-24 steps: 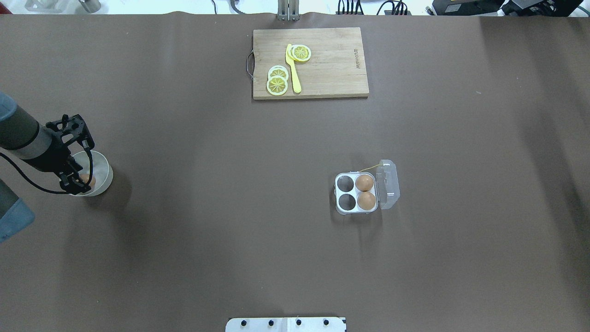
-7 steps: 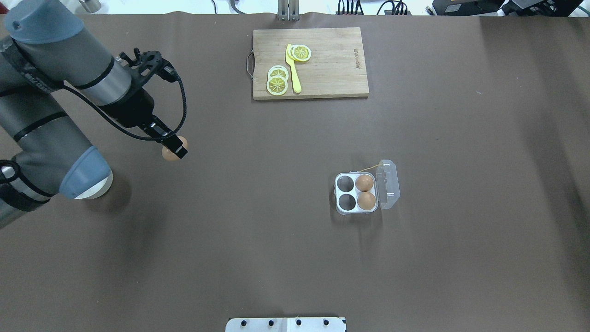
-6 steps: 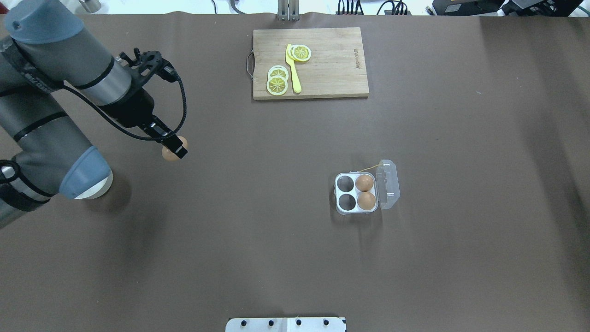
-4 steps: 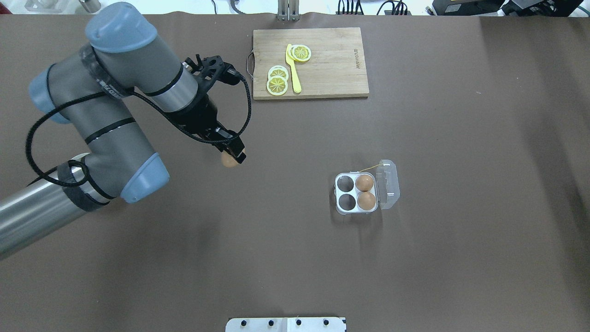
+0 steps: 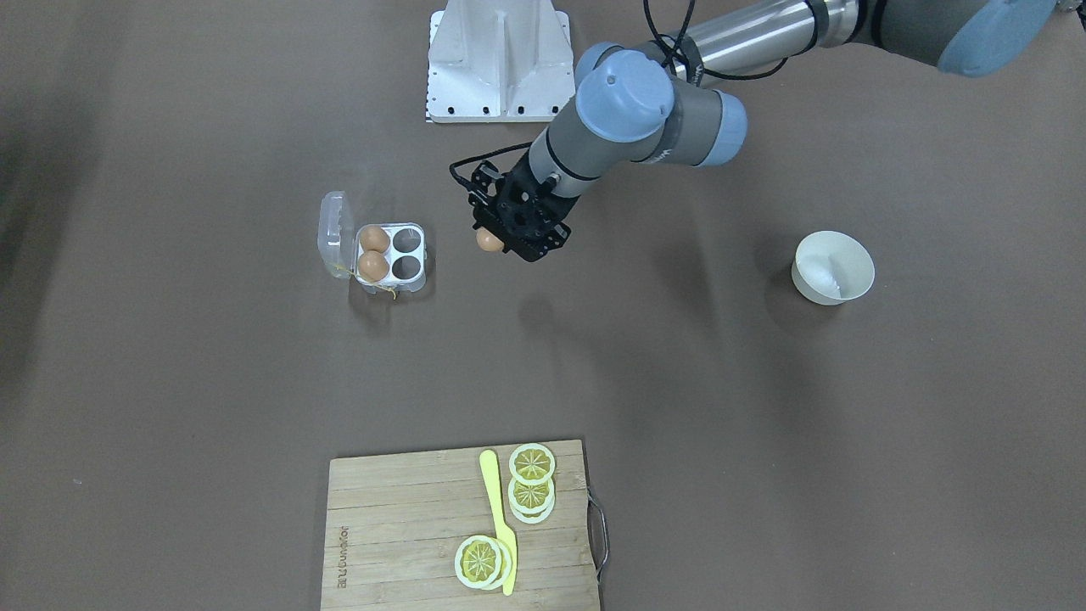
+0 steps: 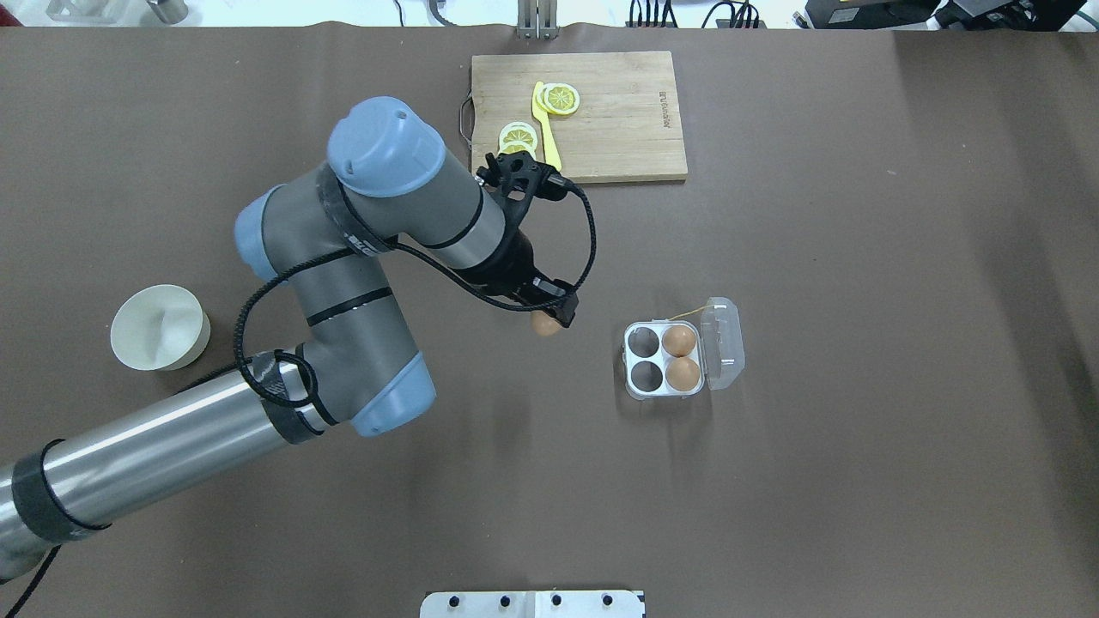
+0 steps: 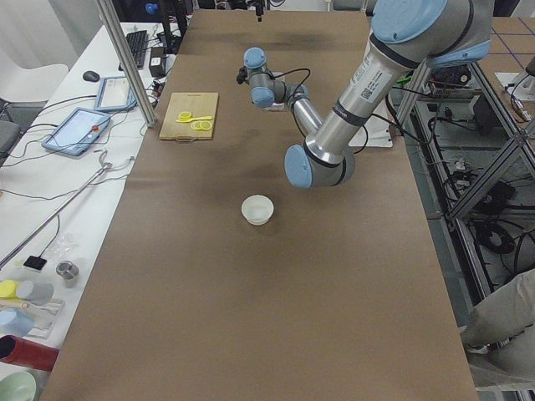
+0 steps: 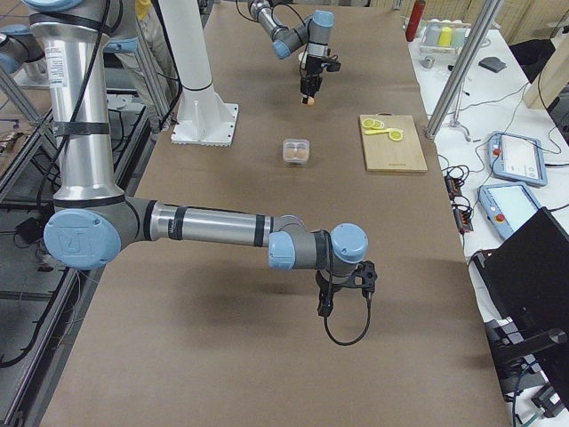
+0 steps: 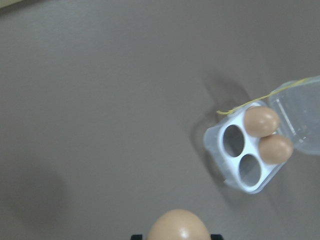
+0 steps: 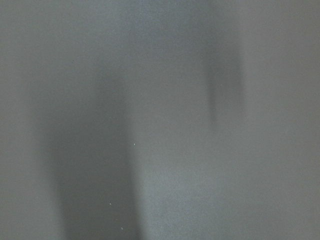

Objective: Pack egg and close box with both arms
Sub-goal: 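Lift the egg with the left gripper and carry it to the egg box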

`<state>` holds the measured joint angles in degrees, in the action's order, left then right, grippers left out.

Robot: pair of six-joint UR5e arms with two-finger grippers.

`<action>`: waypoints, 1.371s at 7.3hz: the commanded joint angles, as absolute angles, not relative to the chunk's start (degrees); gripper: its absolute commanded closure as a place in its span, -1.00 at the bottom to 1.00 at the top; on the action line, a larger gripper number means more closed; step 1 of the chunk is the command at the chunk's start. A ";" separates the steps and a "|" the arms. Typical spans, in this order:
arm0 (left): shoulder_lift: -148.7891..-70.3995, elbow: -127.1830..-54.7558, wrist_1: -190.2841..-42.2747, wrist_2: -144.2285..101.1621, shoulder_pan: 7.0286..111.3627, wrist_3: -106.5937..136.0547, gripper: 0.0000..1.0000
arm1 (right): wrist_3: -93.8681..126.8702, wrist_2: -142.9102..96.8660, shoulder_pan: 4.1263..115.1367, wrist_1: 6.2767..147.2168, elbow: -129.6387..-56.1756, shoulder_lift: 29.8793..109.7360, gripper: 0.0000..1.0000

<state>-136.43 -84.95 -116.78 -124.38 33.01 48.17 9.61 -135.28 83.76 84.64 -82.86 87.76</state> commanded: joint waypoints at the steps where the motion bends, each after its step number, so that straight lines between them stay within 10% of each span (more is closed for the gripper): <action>1: -141.30 -80.53 -121.27 -119.37 29.89 53.77 0.23 | 9.67 -135.79 83.76 84.64 -82.79 87.80 -1.00; 10: -143.87 -74.81 -127.43 -106.09 22.24 54.14 0.23 | 9.32 -135.35 83.67 84.55 -81.21 87.63 -1.00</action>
